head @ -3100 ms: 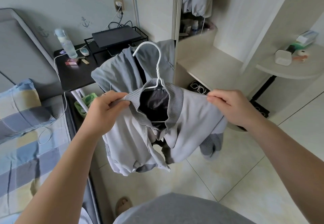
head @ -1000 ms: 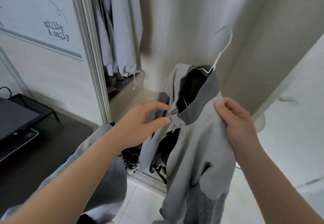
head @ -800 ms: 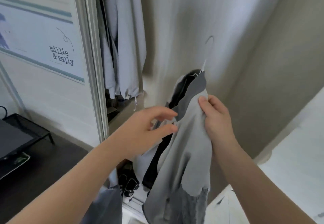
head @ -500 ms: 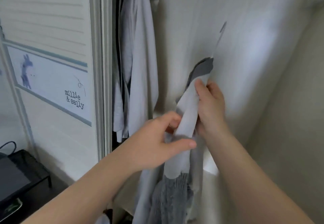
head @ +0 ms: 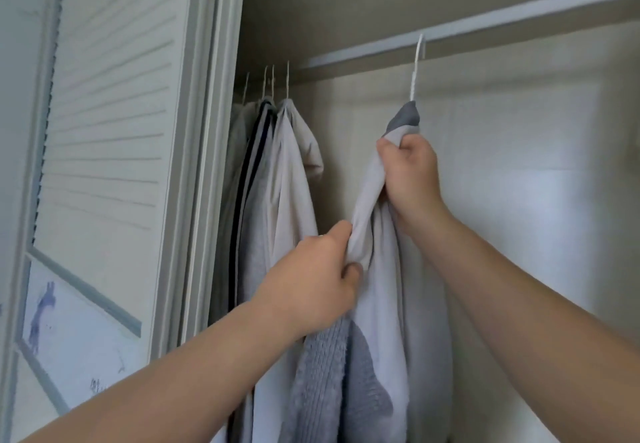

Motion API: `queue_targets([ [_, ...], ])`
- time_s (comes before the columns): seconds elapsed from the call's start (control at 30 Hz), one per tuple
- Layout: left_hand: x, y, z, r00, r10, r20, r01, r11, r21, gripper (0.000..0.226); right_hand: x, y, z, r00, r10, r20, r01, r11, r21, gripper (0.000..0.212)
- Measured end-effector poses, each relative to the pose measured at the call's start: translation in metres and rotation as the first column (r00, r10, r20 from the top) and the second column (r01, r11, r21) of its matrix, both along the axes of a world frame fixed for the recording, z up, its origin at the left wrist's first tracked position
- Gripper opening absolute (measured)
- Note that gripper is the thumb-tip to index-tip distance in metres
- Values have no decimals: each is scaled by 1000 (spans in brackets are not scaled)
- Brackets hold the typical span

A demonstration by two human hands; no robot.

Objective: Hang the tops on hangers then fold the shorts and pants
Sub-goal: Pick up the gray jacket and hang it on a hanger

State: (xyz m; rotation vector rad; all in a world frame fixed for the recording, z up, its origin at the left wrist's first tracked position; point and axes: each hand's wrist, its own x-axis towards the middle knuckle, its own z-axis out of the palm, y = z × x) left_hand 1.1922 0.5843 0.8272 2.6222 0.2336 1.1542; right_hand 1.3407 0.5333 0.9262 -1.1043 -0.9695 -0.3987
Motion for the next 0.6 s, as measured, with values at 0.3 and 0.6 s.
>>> queue_targets([
  [0.3, 55, 41, 104, 963, 266, 53, -271, 933, 238, 9, 54, 39, 131, 961, -185, 207, 179, 983, 48, 46],
  [0.6, 84, 46, 149, 931, 358, 75, -364, 885, 291, 11, 94, 53, 163, 992, -124, -29, 120, 987, -111, 14],
])
